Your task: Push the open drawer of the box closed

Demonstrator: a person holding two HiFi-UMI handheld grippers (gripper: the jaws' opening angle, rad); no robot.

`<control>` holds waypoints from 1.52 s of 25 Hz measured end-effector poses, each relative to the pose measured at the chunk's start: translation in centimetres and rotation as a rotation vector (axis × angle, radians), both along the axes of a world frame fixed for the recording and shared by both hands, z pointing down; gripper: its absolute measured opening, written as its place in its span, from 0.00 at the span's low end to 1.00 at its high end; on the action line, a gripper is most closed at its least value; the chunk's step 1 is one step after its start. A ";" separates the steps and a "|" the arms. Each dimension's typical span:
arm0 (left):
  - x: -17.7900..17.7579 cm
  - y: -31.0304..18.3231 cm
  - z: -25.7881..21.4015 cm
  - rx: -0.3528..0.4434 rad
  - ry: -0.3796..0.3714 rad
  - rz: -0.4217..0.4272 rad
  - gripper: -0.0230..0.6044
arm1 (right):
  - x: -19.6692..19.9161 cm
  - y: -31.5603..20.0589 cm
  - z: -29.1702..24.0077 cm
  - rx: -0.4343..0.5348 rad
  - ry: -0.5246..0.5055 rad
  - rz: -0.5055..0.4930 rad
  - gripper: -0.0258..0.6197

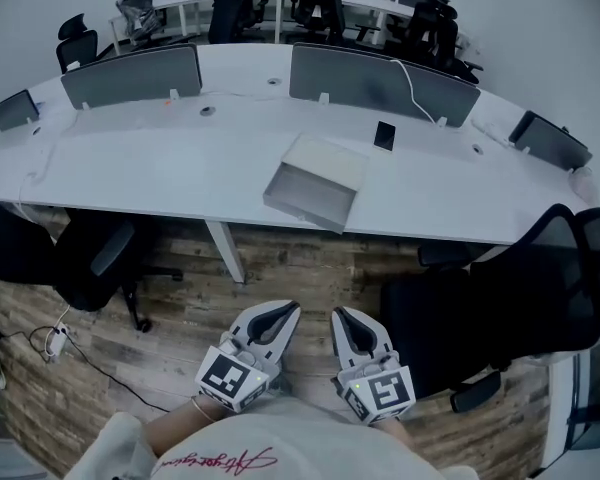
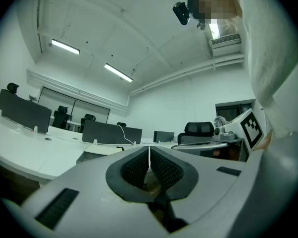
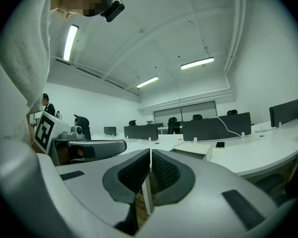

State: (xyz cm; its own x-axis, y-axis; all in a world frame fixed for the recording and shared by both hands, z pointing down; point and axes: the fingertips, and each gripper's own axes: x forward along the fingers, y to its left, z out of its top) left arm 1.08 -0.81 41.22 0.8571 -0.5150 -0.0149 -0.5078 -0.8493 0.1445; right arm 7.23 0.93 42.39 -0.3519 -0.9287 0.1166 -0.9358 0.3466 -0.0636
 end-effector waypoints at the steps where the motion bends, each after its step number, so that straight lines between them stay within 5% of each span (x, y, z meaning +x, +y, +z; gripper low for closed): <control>1: 0.1 -1.1 -0.1 0.001 0.001 0.005 0.07 | 0.1 -1.1 0.0 0.001 -0.001 0.007 0.07; 11: -0.7 -9.3 -0.1 0.021 0.001 0.022 0.07 | -0.5 -9.8 1.7 -0.034 0.026 0.033 0.07; 23: -2.0 -12.1 0.6 -0.008 0.004 -0.029 0.07 | -0.2 -15.8 7.0 -0.112 0.067 0.081 0.07; 38: -5.6 -13.8 0.4 -0.049 -0.018 -0.200 0.07 | 1.9 -25.3 17.2 -0.400 -0.052 0.205 0.10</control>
